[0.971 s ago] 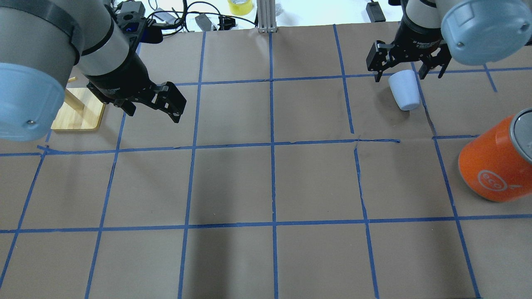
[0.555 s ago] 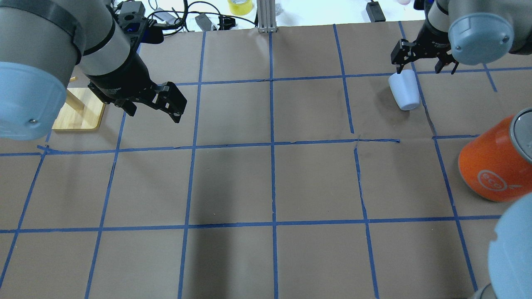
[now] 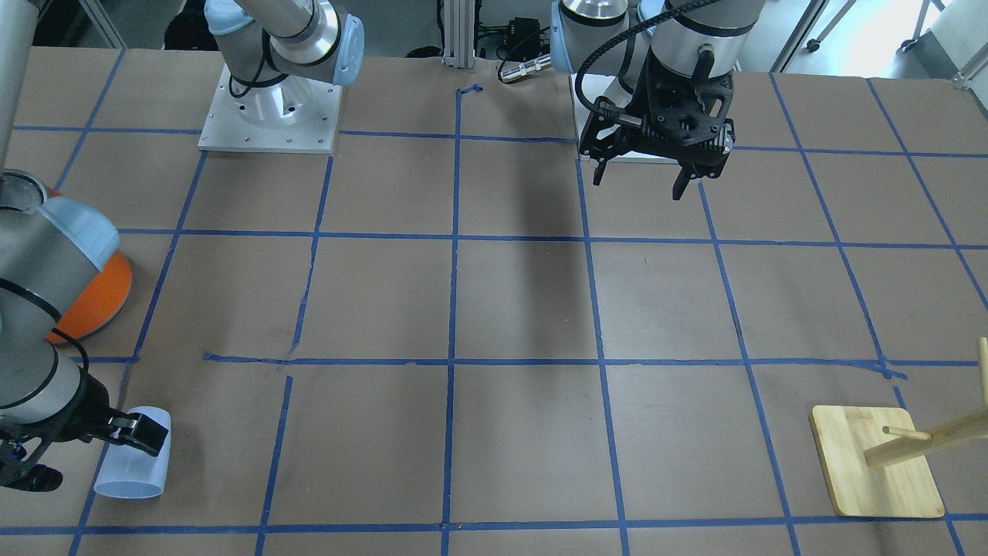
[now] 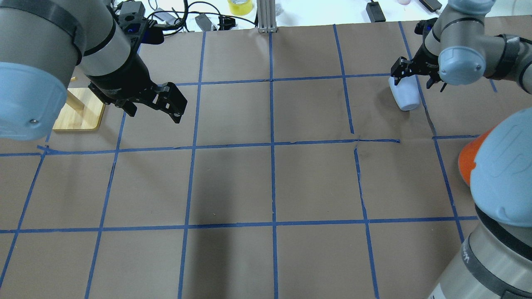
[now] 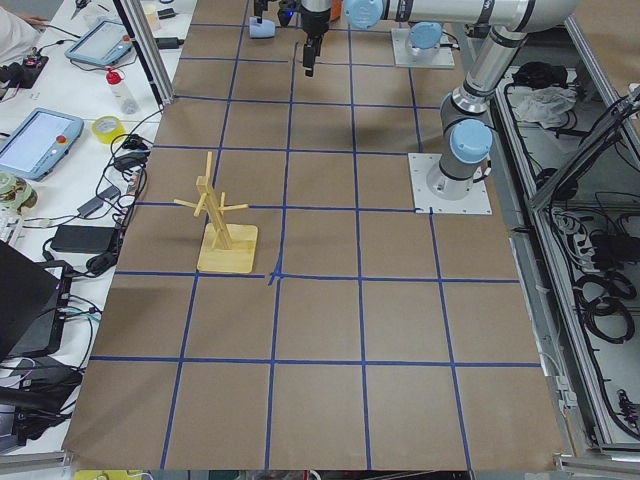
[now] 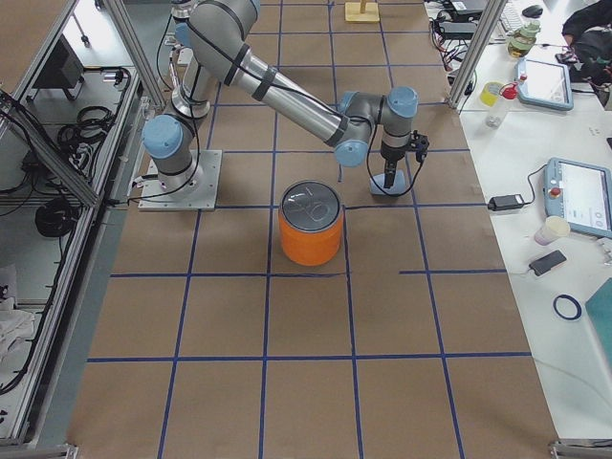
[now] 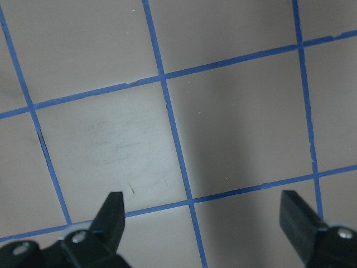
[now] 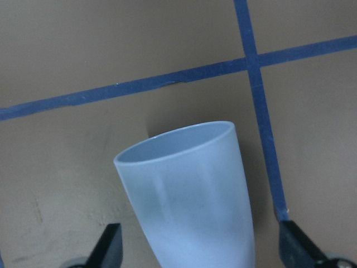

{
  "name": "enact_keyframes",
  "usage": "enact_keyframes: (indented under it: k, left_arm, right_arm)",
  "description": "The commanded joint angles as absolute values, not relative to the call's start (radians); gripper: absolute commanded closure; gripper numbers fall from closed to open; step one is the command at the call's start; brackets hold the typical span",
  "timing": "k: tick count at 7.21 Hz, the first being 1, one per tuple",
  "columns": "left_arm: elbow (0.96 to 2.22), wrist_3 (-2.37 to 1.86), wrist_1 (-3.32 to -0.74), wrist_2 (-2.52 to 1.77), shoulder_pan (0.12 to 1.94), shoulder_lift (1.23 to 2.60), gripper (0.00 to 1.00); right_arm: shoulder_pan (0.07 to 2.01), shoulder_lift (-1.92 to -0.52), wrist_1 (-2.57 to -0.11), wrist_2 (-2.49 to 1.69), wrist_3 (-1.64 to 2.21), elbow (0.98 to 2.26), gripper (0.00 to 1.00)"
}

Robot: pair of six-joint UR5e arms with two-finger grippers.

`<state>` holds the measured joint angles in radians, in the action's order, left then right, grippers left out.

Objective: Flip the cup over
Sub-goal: 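Lower the right gripper onto the white cup and close on it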

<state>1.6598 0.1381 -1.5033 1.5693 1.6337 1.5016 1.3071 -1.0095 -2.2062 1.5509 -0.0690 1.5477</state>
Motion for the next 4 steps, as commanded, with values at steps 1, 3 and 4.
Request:
enact_keyframes:
  k: [1,3,4]
  left_arm:
    - [1.660,0.138,-1.503,1.569,1.634,1.502,0.00]
    - [1.661,0.140,-1.503,1.569,1.634,1.502,0.00]
    - [1.661,0.138,-1.503,1.571,1.634,1.500,0.00]
  right_arm:
    - [1.307,-0.971,-2.244,1.546,-0.071,1.551,0.00]
    - [1.307,-0.951,-2.258,1.555,-0.084,1.552,0.13]
    - [1.307,-0.945,-2.258,1.558,-0.084,1.552,0.20]
